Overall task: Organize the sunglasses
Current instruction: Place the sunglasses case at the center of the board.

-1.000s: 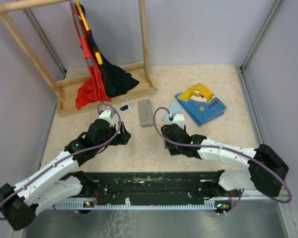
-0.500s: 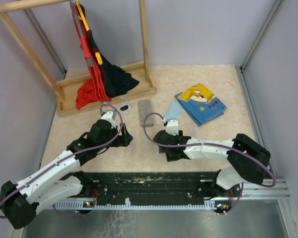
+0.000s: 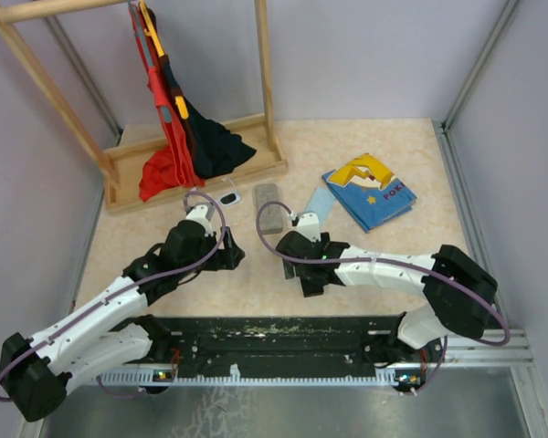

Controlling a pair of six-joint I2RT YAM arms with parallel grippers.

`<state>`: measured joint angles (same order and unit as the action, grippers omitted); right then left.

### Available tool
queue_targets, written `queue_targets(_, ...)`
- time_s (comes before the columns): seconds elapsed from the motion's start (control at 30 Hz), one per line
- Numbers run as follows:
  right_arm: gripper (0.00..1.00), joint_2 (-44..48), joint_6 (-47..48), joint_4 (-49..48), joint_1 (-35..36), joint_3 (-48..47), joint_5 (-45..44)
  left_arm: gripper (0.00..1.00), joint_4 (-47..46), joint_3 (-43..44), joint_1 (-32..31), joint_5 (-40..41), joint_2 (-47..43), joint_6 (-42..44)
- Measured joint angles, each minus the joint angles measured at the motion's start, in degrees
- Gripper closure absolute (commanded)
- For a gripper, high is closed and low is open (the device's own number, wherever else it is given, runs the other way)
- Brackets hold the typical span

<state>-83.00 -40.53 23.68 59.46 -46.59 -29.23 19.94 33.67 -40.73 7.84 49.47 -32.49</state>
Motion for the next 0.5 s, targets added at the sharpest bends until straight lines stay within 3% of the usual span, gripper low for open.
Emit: queue_targets(0.5, 0.49, -1.6, 3.1, 4.2, -0.7, -1.2, 0.2, 0.16, -1.4, -1.0, 0.0, -1.4, 0.0, -0.3)
